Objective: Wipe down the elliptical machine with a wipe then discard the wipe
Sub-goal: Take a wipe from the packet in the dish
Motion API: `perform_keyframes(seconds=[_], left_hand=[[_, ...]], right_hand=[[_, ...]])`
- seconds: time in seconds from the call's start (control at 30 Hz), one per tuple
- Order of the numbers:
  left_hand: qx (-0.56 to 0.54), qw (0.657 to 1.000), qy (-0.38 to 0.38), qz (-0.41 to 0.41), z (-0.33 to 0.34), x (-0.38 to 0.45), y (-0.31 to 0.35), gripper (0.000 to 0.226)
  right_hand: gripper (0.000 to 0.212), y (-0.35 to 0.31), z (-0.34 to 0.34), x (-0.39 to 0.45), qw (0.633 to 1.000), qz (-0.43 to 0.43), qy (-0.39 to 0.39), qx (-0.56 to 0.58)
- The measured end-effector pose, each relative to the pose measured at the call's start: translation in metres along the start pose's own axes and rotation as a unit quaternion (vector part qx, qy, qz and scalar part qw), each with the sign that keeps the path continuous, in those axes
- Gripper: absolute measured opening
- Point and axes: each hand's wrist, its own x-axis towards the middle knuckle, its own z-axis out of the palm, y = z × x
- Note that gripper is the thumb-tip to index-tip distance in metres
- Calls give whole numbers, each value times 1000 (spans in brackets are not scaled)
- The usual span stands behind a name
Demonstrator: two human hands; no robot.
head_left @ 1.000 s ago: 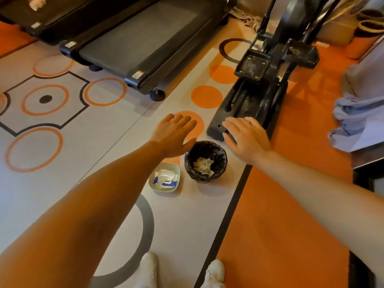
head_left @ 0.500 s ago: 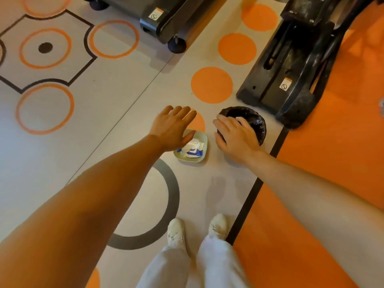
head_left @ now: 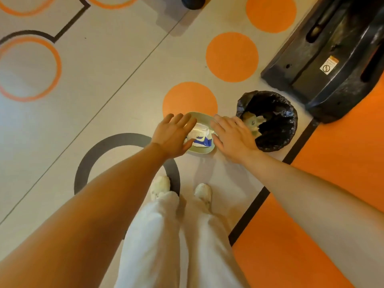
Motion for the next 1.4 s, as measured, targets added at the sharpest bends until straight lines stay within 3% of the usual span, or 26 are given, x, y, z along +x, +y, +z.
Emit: perform_keyframes(seconds=[0.2,0.33,0.47,0.73,0.83,0.93,1.0,1.1,1.17,1.23,1.33,1.4], left_hand=[[27,999,-32,17,95,38,-25,60],[51,996,-68,3,170,74,-45,61],[55,993,-104,1,252,110,-57,58],[74,990,-113,29,356,169,-54,49],[115,988,-98,43,368,183,-54,42],[148,983,-99,54,367,190,-52,34],[149,984,-90,48,368,190,-52,31],[175,981,-31,78,361,188,-52,5],[136,985,-44,99,362,187,-54,14],[133,986,-11,103,354,176,-54,18],[107,988,34,106,330,163,-52,18],[80,990,29,110,310,157,-51,23]], right_hand=[[46,6,97,28,1000,9,-1,4],[31,14,179,51,1000,13,-14,9],[29,21,259,72,996,35,-77,20],[41,40,367,104,991,50,-124,19],[43,45,386,114,991,40,-125,17],[30,47,398,118,993,21,-120,9],[21,48,397,122,990,50,-114,61],[17,46,388,128,987,57,-127,81],[14,45,382,128,984,86,-121,98],[7,42,375,125,983,84,-111,118],[31,40,355,113,985,78,-84,128],[32,35,333,106,985,73,-73,138]])
